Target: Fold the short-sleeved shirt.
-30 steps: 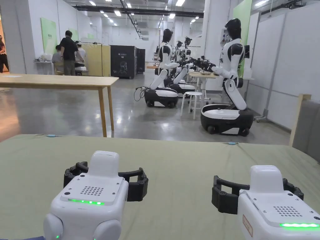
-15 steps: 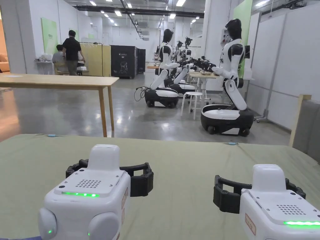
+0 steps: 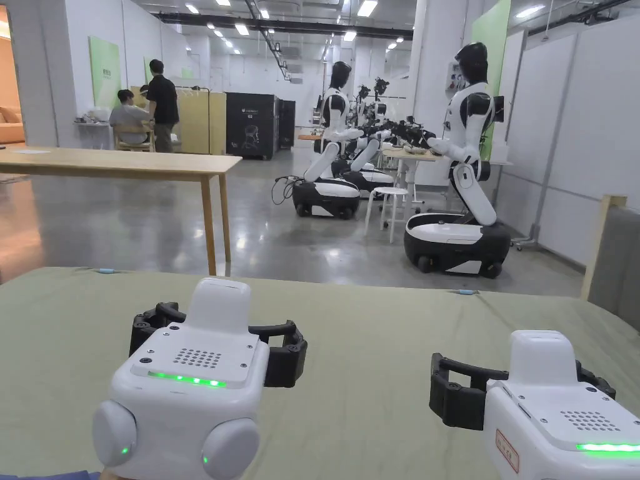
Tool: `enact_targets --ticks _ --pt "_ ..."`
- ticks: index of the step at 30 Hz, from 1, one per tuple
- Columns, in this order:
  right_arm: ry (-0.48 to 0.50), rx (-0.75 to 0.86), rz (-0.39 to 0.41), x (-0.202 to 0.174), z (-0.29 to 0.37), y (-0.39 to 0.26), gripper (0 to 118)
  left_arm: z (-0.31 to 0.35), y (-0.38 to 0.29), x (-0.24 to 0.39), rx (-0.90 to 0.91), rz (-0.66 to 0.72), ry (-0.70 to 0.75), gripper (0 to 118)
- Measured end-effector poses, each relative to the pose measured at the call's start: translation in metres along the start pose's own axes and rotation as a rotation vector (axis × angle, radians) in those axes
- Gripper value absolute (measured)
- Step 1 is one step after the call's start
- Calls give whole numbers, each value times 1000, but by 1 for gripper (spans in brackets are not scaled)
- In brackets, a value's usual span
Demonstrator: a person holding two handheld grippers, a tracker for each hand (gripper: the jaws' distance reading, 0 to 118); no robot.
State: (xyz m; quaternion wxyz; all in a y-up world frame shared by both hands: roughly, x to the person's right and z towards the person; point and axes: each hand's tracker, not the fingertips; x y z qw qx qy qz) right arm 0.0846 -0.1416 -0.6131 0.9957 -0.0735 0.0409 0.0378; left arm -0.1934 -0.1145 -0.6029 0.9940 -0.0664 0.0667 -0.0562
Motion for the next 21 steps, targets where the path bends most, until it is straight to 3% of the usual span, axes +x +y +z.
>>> enact_targets --ticks 13,21 --pt "3 -4 5 -2 -1 3 118 0 -5 0 -44 -5 -11 118" --pt "9 0 1 -2 0 7 118 0 -4 -8 -70 60 -51 118"
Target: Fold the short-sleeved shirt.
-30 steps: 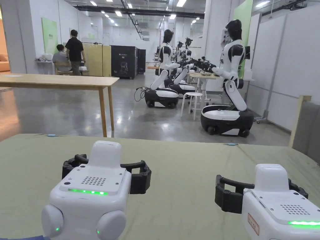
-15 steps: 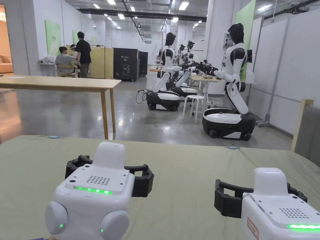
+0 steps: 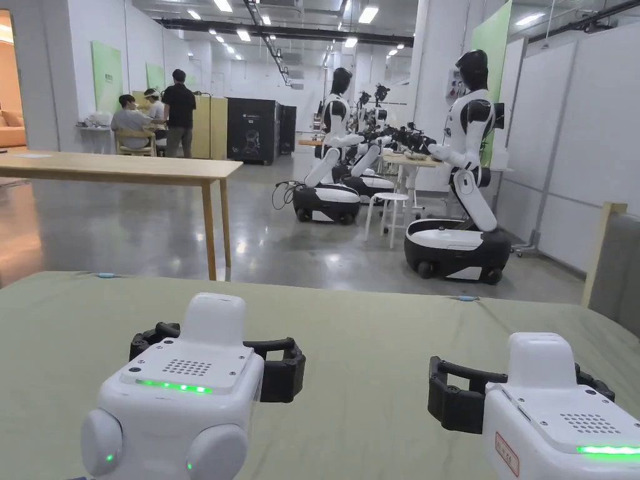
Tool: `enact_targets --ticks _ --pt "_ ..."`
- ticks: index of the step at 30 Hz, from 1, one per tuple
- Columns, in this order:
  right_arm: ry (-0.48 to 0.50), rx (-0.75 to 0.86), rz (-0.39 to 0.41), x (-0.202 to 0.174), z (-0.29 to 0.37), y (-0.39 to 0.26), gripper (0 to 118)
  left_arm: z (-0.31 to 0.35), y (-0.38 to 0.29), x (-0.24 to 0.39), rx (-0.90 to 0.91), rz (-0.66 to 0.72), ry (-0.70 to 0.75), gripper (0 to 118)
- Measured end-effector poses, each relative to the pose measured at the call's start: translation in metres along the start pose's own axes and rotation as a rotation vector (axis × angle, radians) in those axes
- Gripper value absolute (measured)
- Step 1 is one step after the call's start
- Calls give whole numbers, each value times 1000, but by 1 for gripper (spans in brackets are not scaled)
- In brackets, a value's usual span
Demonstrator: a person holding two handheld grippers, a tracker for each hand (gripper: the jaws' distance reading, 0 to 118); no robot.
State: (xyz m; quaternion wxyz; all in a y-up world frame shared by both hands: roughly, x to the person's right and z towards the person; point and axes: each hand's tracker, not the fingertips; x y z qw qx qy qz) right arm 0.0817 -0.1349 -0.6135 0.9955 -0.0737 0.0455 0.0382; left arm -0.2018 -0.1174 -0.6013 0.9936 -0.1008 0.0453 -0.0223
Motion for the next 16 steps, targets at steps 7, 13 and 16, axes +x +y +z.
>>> enact_targets --ticks 7,13,16 --pt "4 2 1 -1 1 2 118 0 1 -1 16 12 32 118" --pt "8 -7 -5 -1 1 0 118 -1 1 4 27 -25 60 118" --pt "12 -6 -7 -1 1 -1 118 6 1 4 50 -32 -9 118"
